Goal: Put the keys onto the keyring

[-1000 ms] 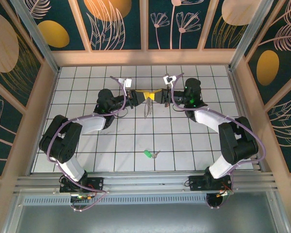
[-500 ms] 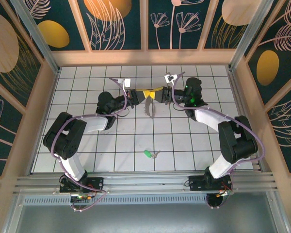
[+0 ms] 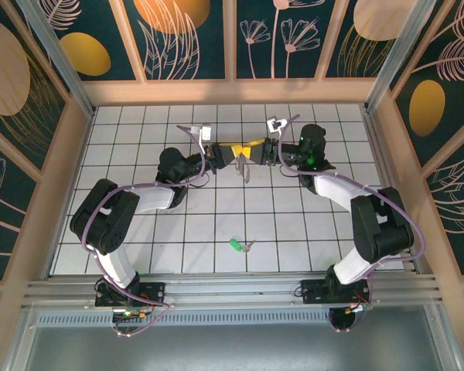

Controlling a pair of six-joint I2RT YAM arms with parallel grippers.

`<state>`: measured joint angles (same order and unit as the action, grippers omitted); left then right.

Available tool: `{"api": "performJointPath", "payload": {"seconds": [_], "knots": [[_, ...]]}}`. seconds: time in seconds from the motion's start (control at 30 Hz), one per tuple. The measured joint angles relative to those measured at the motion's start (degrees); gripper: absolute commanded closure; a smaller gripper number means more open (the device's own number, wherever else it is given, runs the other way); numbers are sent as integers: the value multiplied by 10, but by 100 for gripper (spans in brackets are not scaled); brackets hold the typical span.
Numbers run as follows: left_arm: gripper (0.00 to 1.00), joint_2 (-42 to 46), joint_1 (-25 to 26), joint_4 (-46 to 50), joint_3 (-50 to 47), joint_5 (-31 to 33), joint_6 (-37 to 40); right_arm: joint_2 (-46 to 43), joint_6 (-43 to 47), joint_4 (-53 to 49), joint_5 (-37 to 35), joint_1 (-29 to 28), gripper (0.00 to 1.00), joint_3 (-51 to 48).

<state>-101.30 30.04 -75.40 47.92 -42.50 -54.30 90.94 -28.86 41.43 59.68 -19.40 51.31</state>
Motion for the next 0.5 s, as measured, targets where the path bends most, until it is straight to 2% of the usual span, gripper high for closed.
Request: {"api": "performJointPath", "payload": {"seconds": [0.17, 0.2, 0.27, 0.4, 0.5], "knots": [[100, 0, 3, -2, 0, -2, 1, -10, 0, -5, 0, 3, 49, -7], [100, 0, 3, -3, 0, -3, 2, -11, 0, -6, 1, 3, 52, -9], [100, 0, 3, -2, 0, -5, 2, -12, -1, -7, 3, 3, 60, -9], [100, 0, 3, 4, 0, -3, 2, -15, -1, -3, 17, 3, 87, -9], [100, 0, 1, 2, 0, 3, 2, -16, -3, 1, 24, 4, 100, -11]]}}
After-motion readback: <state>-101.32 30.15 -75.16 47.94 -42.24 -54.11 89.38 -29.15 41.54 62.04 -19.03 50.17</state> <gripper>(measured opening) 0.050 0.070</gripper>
